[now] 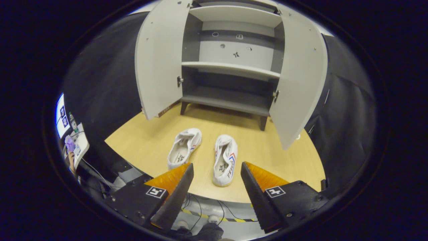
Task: Grab one shoe with the right hand and put it into the shoe cabinet, grab the other shoe with the left hand and put it into the shoe cabinet; then close the right door with the right hand and the left door with the left hand.
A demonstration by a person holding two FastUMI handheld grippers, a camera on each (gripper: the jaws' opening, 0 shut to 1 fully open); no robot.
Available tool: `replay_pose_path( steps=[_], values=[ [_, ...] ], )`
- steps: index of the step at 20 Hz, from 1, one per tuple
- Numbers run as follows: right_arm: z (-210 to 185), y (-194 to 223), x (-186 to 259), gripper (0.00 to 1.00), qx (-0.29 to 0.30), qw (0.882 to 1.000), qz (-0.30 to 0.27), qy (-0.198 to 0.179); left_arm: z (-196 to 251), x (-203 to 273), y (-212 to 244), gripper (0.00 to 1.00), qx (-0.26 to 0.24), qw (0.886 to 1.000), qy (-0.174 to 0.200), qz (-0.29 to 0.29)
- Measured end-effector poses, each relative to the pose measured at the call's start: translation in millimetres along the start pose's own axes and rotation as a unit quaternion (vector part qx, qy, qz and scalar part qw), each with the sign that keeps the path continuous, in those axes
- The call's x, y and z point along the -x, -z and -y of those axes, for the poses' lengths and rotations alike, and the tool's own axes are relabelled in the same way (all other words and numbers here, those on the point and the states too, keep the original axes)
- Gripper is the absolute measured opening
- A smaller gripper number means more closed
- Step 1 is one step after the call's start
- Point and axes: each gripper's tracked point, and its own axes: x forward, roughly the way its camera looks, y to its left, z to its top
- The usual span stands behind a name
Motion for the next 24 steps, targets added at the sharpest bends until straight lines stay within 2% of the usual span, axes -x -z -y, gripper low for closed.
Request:
replay_pose_path(
  steps=[1, 4, 8, 10, 12, 13, 14, 15, 16, 18, 19, 21, 24],
  values=[
    [-6.1, 6.8, -18.1, 0.92, -0.007, 1.0, -0.01, -0.01, -2.8, -1.7, 1.1, 0.96, 0.002, 1.0, -0.002, 0.0],
    [-1.1, 20.9, -77.6, 0.86, -0.008, 0.999, -0.041, 0.007, -15.6, -10.8, 5.2, 0.96, -0.001, 1.0, -0.019, -0.009],
    [4.3, 32.7, -139.9, 0.79, -0.037, 0.996, -0.085, 0.009, -22.6, -27.6, 10.4, 0.97, -0.005, 0.999, -0.033, -0.027],
    [1.6, 30.5, -161.7, 0.75, -0.054, 0.994, -0.092, 0.002, -26.1, -39.0, 10.7, 0.96, -0.012, 0.999, -0.041, -0.032],
    [1.5, 20.5, -179.6, 0.65, -0.074, 0.994, -0.086, -0.004, -25.8, -49.1, 10.5, 0.97, -0.013, 0.998, -0.046, -0.034],
    [-0.9, 18.5, -189.2, 0.56, -0.083, 0.993, -0.084, -0.007, -26.1, -54.6, 11.0, 0.96, -0.013, 0.998, -0.05, -0.037],
    [-1.0, 15.0, -199.4, 0.63, -0.091, 0.992, -0.081, -0.012, -25.7, -60.0, 12.1, 0.96, -0.014, 0.998, -0.053, -0.039],
    [2.9, 12.0, -206.7, 0.55, -0.095, 0.993, -0.076, -0.007, -24.4, -65.4, 13.9, 0.97, -0.013, 0.998, -0.055, -0.041],
    [5.5, 9.2, -212.4, 0.57, -0.1, 0.992, -0.073, -0.003, -22.6, -70.8, 16.1, 0.97, -0.014, 0.997, -0.056, -0.044],
    [13.8, 5.5, -219.7, 0.29, -0.116, 0.991, -0.064, 0.004, -21.3, -75.5, 19.2, 0.97, -0.015, 0.997, -0.059, -0.048],
    [12.5, 4.5, -219.9, 0.17, -0.132, 0.989, -0.065, -0.006, -19.3, -79.1, 21.0, 0.97, -0.015, 0.997, -0.059, -0.051],
    [16.1, -1.0, -219.0, 0.07, -0.149, 0.986, -0.069, -0.019, -11.4, -87.8, 22.4, 0.97, -0.013, 0.997, -0.056, -0.054],
    [26.4, -19.0, -207.6, 0.05, -0.135, 0.988, -0.062, -0.029, 1.7, -93.3, 21.0, 0.97, -0.012, 0.997, -0.049, -0.051]
  ],
)
